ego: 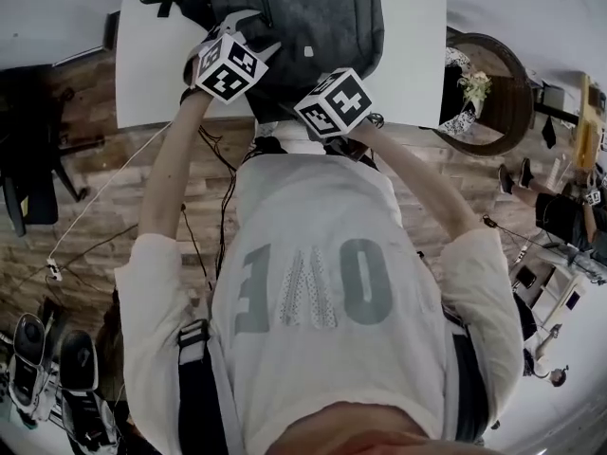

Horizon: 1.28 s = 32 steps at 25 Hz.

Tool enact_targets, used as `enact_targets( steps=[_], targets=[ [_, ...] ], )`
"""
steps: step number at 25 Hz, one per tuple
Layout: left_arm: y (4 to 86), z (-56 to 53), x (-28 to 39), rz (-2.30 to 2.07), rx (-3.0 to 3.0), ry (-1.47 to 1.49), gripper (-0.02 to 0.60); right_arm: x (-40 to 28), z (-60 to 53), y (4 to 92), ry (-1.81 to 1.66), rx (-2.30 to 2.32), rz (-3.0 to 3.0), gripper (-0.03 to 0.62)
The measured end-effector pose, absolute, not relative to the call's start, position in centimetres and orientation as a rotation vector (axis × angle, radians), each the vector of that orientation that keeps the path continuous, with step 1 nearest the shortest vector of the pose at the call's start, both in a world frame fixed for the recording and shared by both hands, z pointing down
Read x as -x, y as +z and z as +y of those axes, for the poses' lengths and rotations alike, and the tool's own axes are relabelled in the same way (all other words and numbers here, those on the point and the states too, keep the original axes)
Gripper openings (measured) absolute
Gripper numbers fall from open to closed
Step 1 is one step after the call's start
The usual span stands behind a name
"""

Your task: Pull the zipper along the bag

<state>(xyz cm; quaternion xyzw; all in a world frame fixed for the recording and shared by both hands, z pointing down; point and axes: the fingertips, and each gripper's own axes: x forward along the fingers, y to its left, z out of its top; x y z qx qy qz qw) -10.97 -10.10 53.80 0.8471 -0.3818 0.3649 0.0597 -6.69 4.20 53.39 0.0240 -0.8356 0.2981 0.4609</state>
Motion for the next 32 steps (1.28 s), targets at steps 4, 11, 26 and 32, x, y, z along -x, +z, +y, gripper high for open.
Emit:
enact_targets(
  steps=[4, 11, 26, 32],
  targets=[
    [51.5, -9.1, 13.7, -1.036, -2.696, 1.257, 0.295, 6.0, 4.2, 53.2, 0.66, -0.055, -2.06, 0.029],
    [51.0, -9.9, 19.9, -0.581, -2.774, 1.768, 0.296, 6.1, 3.7, 53.5, 0.7, -0.082, -2.074, 0.029],
    [56.1, -11.0, 20.1, -0.149, -2.633, 2.187, 0.29, 4.0, 2.4, 53.5, 0.709, -0.146, -2.089, 0.029],
    [56.4, -9.8, 17.3, -0.081, -2.62, 2.153, 0.287, -2.0, -1.6, 53.7, 0.724, -0.367, -2.065, 0.031]
  ],
)
